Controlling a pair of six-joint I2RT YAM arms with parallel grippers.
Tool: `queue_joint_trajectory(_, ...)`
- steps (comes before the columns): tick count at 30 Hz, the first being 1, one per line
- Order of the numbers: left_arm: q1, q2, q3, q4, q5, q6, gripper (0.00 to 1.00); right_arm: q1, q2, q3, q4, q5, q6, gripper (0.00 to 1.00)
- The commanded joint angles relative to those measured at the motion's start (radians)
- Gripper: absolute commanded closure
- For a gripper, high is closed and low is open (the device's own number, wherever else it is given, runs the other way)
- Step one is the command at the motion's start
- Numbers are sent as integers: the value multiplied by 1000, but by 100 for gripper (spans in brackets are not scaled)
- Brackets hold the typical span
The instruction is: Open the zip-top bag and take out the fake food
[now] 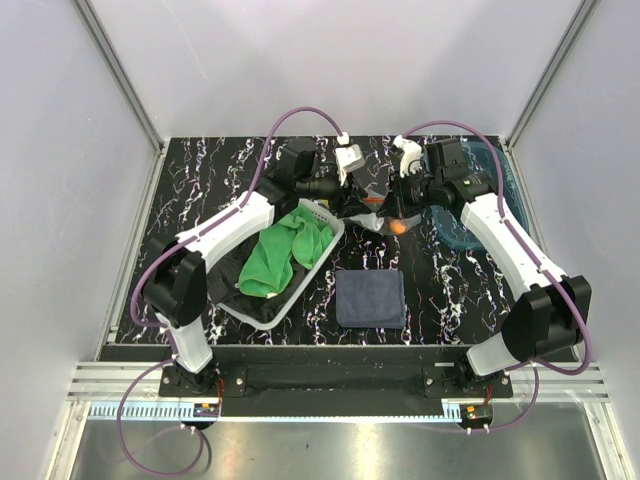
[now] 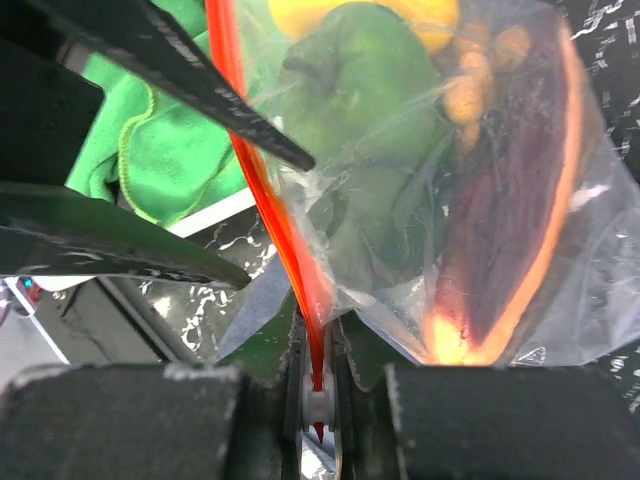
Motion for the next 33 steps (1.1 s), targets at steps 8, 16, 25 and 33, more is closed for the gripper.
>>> queue_joint_trajectory(8,-3,-39,3,98,76,-56,67,-19,-16,18,45,-86,20,100)
queue_joint_trajectory(16,-8,10,23,75,90,-50,64,-25,-25,3,46,-108,25,100)
queue_joint_trajectory(25,-28,63,72,49,18,-29,61,-32,-21,14,54,-137,34,100)
queue_joint_trajectory(33,-28,47,125,-27,-104,-9,100,-29,-39,4,47,-94,37,87)
